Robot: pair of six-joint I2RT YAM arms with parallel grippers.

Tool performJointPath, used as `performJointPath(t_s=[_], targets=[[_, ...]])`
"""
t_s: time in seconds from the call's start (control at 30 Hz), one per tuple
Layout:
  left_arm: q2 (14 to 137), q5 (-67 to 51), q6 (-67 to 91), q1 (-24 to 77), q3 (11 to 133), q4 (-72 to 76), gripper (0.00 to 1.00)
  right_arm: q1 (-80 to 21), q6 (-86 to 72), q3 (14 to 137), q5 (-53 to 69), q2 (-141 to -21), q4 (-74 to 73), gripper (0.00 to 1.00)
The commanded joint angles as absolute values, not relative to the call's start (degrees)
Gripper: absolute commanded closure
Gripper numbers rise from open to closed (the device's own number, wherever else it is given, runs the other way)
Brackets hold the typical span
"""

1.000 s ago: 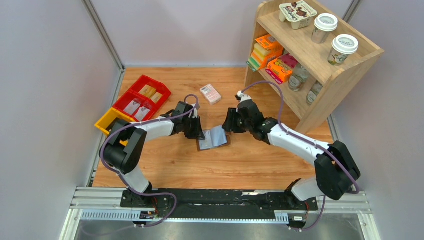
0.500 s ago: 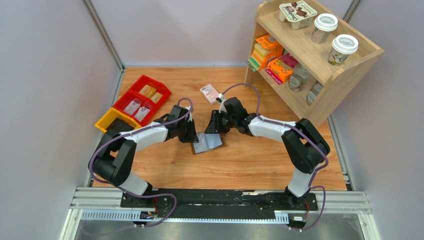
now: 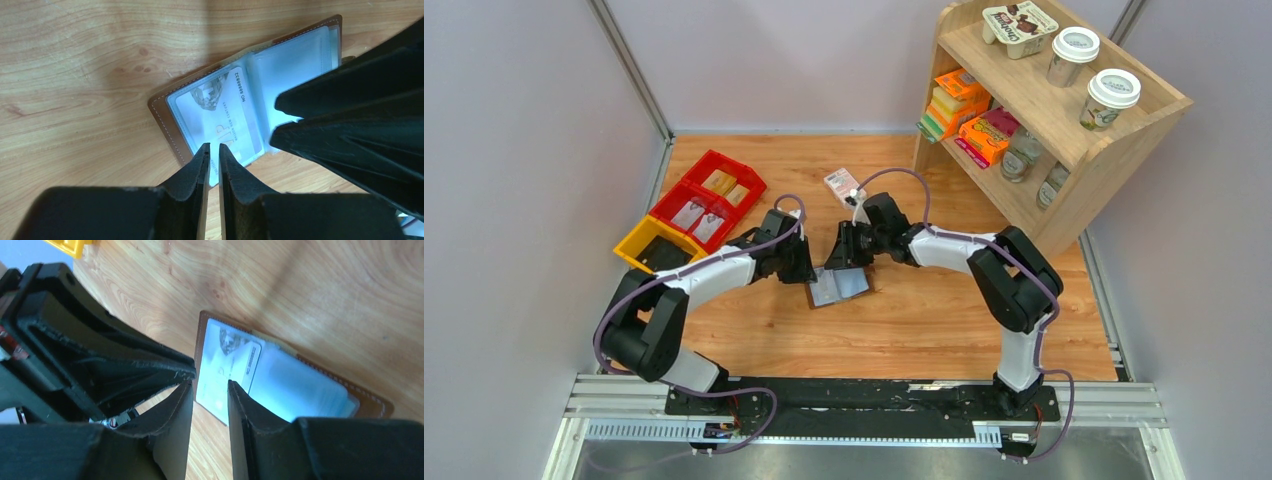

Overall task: Take the credit cards out of the card holder
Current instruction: Remove the credit card from the card holder.

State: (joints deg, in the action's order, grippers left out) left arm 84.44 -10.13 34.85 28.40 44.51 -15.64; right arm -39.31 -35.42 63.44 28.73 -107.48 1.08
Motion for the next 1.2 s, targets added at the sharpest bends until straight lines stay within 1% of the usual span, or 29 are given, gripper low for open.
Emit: performJointPath(t_s=[0.0, 0.1, 0.27, 0.4, 0.7, 0.83, 0.93, 1.03, 1.1, 1.17], targets=[[85.2, -9.9, 35.2, 28.6, 45.0, -15.6, 0.81, -39.6, -36.1, 67.2, 30.3, -111.9, 0.2, 0.66], [86.7, -10.6, 34.8, 28.6, 45.3, -15.6, 0.81, -39.6, -36.7, 66.8, 28.9, -112.8, -2.1, 0.66], [90.3, -12.3, 34.6, 28.5, 44.9, -15.5, 0.81, -39.6, -36.2, 66.6, 24.9, -112.4, -6.0, 0.64], [91.2, -13.3, 34.5, 28.5, 44.5, -15.4, 0.81, -39.6, -35.6, 66.2, 24.3, -112.1, -6.9, 0.61], [92.7, -13.7, 33.9, 28.5, 44.7, -15.5, 0.83, -39.6, -35.4, 65.6, 27.0, -112.1, -6.1, 0.62], [92.7, -13.1, 33.5, 28.6, 44.7, -16.2, 0.83, -40.0, -34.4, 66.5, 22.7, -109.8, -10.1, 0.62], [92.5, -12.7, 33.2, 28.6, 44.8, -16.3, 0.83, -40.8, -31.8, 68.5, 17.2, -108.5, -15.4, 0.55], [92.8, -12.7, 33.0, 28.6, 45.1, -16.3, 0.83, -41.6, -30.6, 70.1, 15.4, -108.8, -18.2, 0.53], [93.1, -12.9, 33.0, 28.6, 45.2, -16.2, 0.83, -42.0, -30.5, 70.2, 16.2, -109.5, -17.8, 0.53], [93.3, -13.2, 33.0, 28.5, 45.4, -16.1, 0.84, -42.3, -31.1, 69.8, 19.0, -110.0, -16.0, 0.56]])
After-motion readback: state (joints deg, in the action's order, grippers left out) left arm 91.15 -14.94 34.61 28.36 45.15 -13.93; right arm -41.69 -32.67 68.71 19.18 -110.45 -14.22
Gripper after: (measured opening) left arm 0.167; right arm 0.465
